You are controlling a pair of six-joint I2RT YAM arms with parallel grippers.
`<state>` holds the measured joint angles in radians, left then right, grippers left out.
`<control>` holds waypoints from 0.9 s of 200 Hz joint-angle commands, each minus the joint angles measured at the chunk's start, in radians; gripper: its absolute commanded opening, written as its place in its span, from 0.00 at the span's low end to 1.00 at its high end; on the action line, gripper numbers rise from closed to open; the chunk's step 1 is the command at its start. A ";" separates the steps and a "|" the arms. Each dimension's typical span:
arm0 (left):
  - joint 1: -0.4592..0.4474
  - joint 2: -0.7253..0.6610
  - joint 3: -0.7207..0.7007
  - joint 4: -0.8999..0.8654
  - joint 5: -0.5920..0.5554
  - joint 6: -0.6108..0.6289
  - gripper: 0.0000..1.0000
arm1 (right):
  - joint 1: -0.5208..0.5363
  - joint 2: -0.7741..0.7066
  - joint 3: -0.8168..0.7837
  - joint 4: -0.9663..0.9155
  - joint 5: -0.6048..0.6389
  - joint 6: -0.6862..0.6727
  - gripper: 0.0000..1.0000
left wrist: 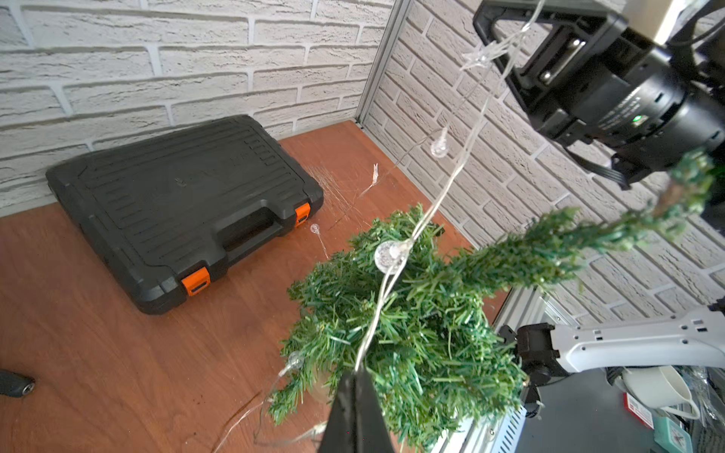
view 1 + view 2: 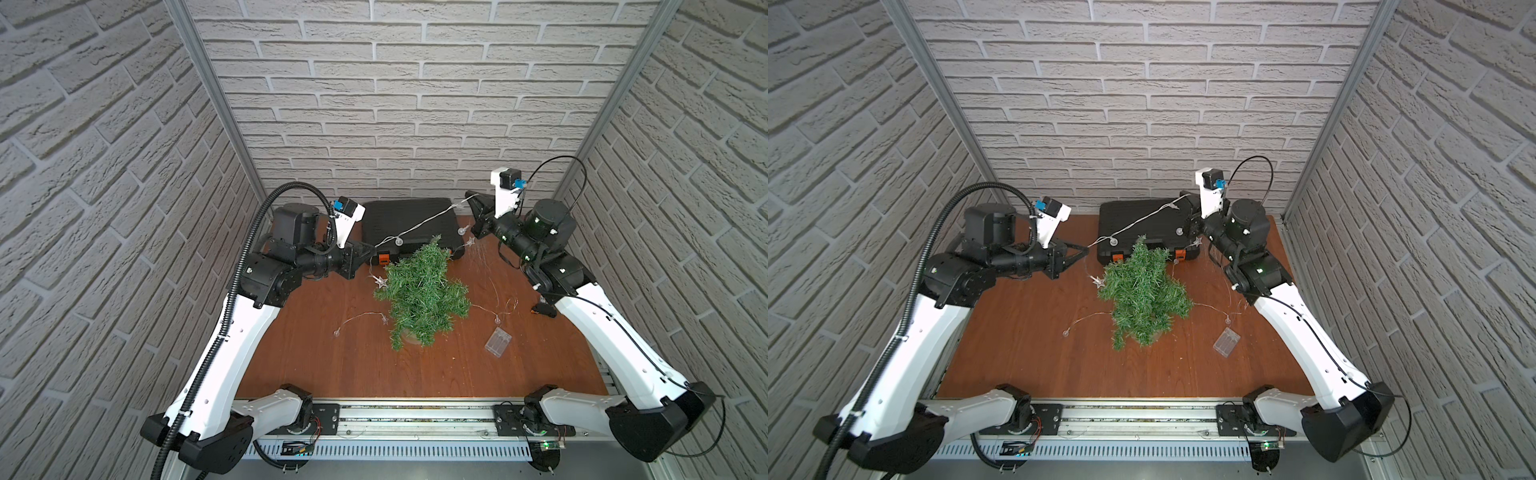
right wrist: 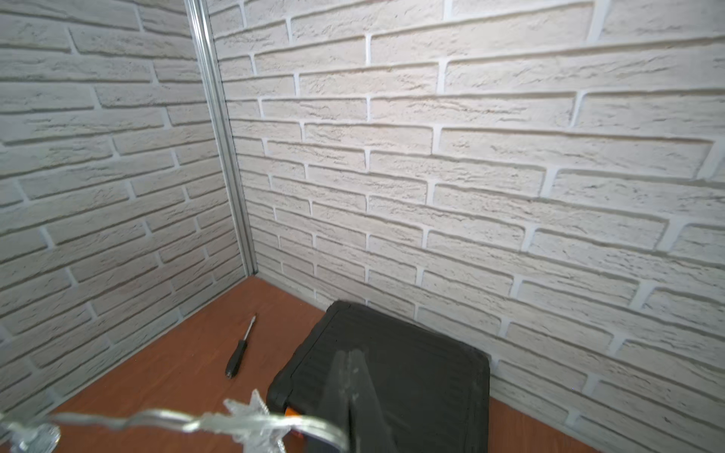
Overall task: Wrap string light around the christmas tree
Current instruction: Wrap the light string around the Christmas tree.
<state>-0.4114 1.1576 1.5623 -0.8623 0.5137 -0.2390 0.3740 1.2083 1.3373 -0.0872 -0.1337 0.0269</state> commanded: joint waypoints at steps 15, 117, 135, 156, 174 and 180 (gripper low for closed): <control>-0.045 -0.049 -0.042 0.007 0.020 -0.004 0.00 | 0.034 -0.078 -0.057 -0.276 -0.065 -0.063 0.03; -0.156 -0.125 -0.130 -0.032 -0.050 -0.002 0.00 | 0.127 -0.131 -0.089 -0.492 -0.241 -0.085 0.06; -0.156 -0.138 -0.146 -0.023 -0.050 -0.008 0.00 | 0.132 -0.146 -0.099 -0.518 -0.244 -0.088 0.08; -0.161 -0.139 -0.173 0.000 -0.033 -0.021 0.00 | 0.137 -0.153 -0.111 -0.542 -0.244 -0.087 0.15; -0.162 -0.136 -0.198 0.025 -0.014 -0.031 0.00 | 0.139 -0.149 -0.120 -0.562 -0.239 -0.079 0.23; -0.164 -0.135 -0.207 0.033 -0.011 -0.034 0.00 | 0.142 -0.151 -0.124 -0.569 -0.236 -0.079 0.26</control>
<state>-0.5686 1.0229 1.3918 -0.8886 0.4774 -0.2520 0.5045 1.0676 1.2335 -0.6304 -0.3603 -0.0460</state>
